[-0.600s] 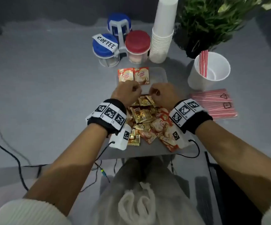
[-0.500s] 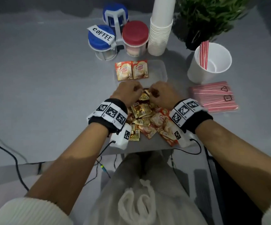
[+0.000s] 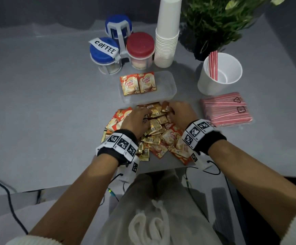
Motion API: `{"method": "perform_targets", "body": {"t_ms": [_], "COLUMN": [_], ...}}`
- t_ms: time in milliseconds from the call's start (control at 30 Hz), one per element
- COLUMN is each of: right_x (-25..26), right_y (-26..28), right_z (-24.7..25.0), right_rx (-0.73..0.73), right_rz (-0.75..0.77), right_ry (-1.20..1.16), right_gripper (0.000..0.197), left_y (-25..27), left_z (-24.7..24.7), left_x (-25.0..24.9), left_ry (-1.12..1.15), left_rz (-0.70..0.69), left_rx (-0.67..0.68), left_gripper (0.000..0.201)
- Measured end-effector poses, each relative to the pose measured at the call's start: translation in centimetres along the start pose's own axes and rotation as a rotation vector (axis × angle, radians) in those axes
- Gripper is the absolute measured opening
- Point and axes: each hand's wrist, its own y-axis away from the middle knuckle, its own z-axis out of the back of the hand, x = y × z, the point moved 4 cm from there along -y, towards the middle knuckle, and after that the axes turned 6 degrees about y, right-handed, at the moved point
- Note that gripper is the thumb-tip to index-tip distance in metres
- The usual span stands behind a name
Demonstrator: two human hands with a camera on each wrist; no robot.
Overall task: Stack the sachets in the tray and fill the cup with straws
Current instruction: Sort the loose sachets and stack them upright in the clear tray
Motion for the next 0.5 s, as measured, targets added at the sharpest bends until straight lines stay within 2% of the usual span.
{"method": "perform_targets", "body": {"t_ms": [133, 233, 267, 333, 400, 500], "right_x": [-0.5, -0.6, -0.4, 0.3, 1.1, 2.4], "right_y": [0.2, 0.0, -0.1, -0.5, -0.9, -1.5], "right_z": [1.3, 2.8, 3.2, 3.6, 3.6, 3.4], "right_rx": [-0.069, -0.157, -0.165, -0.156, -0.123, -0.082], "right_rz": [-0.021, -0.032, -0.023, 0.005, 0.019, 0.044], "right_ry": [-0.038, -0.224, -0.288, -0.382, -0.469, -0.549], "right_gripper": [0.015, 0.009, 0.003, 0.005, 0.006, 0.005], "left_y": [0.0, -0.2, -0.3, -0.6, -0.9, -1.1], "left_z": [0.3, 1.6, 2.1, 3.0, 3.7, 4.3], "left_x": [-0.2, -0.9, -1.2, -1.6, -1.8, -1.9], "left_ry": [0.049, 0.157, 0.202, 0.336, 0.495, 0.558], "left_rz": [0.014, 0.014, 0.015, 0.036, 0.067, 0.05], "left_rx": [-0.016, -0.085, -0.102, -0.103, -0.058, 0.015], "left_gripper": [0.04, 0.04, 0.042, 0.046, 0.047, 0.024]}}
